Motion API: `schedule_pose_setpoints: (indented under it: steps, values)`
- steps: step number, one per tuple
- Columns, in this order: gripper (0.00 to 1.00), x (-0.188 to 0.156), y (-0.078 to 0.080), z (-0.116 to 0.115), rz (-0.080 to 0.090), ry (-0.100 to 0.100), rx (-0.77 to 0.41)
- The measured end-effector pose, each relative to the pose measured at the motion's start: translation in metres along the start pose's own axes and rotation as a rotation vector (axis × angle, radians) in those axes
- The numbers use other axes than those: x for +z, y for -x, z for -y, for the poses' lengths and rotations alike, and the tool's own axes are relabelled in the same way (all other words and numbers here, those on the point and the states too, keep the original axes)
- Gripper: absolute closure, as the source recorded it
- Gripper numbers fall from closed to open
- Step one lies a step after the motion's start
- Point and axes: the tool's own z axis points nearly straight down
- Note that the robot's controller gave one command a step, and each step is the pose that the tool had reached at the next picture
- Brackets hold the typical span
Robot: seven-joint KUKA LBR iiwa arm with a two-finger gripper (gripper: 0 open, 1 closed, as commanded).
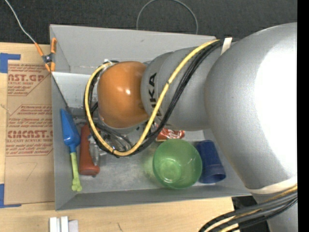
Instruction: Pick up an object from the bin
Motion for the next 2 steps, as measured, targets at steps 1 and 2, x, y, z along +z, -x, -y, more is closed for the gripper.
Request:
schedule_pose_setpoints:
  steps: [1,2]
  values:
    - [1.00,-0.102,0.002,-0.007,0.007,0.008,0.033]
    - [1.00,-0.101,0.017,-0.004,0.008,0.004,0.002]
